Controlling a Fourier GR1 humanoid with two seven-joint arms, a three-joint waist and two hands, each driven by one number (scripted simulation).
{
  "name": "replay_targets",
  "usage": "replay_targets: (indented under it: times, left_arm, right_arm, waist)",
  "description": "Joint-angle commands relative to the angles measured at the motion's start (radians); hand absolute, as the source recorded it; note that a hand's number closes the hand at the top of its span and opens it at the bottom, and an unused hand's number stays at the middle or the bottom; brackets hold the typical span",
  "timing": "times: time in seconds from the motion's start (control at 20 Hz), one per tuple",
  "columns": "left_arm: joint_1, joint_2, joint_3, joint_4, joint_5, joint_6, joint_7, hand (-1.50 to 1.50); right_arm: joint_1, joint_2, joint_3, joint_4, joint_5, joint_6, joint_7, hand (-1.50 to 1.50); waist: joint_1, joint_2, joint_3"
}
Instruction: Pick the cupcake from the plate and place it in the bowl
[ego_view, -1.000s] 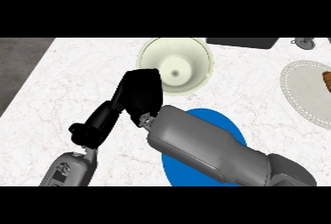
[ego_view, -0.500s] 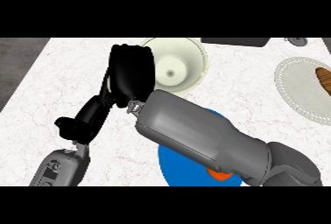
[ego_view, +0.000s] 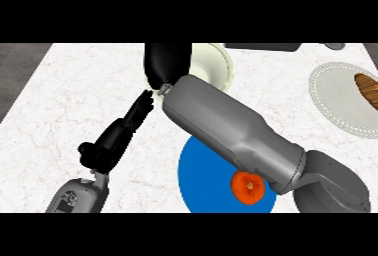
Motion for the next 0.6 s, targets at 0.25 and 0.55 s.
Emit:
replay_targets:
  times: [0.25,0.55]
  left_arm:
    - [-0.009,0.028,0.026,-0.034,0.018,-0.033,0.025,0.0]
    - [-0.009,-0.014,-0.006,-0.013,-0.004,-0.016,0.009,0.0]
  right_arm:
    - [0.066,0.003,-0.059,0.215,-0.092,0.019,-0.157,1.5]
    - [0.044,0.003,-0.265,0.29,-0.282,0.095,-0.311,-1.5]
  waist:
    - [0.002,0.006,0.001]
    - [0.011,0.015,0.002]
